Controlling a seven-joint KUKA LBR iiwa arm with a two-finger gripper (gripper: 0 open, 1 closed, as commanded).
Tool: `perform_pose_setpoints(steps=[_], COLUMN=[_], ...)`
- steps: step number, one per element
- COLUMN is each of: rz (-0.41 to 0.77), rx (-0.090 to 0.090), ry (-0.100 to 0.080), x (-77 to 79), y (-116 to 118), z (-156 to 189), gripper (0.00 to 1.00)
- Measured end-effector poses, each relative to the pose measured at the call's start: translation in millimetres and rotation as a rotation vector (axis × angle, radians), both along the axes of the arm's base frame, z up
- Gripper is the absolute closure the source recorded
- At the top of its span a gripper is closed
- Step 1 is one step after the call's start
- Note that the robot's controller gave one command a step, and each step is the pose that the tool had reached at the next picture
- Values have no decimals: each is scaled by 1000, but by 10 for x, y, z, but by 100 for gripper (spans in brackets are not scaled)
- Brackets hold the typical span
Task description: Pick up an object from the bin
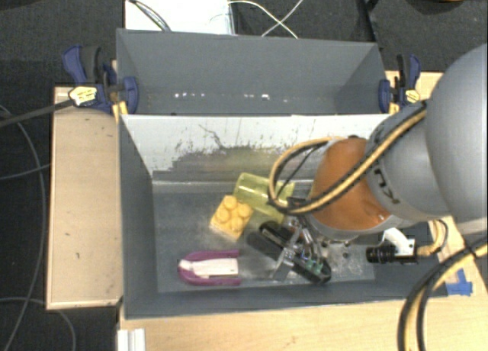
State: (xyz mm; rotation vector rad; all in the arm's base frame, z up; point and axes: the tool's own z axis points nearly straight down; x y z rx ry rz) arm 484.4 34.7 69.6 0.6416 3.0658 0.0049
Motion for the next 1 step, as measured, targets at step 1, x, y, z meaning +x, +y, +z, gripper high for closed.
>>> perform_pose_setpoints(steps=[1], rz=[-21], rx=[1], ry=[4], x=[149], y=[-53], z=[7], gripper=[100])
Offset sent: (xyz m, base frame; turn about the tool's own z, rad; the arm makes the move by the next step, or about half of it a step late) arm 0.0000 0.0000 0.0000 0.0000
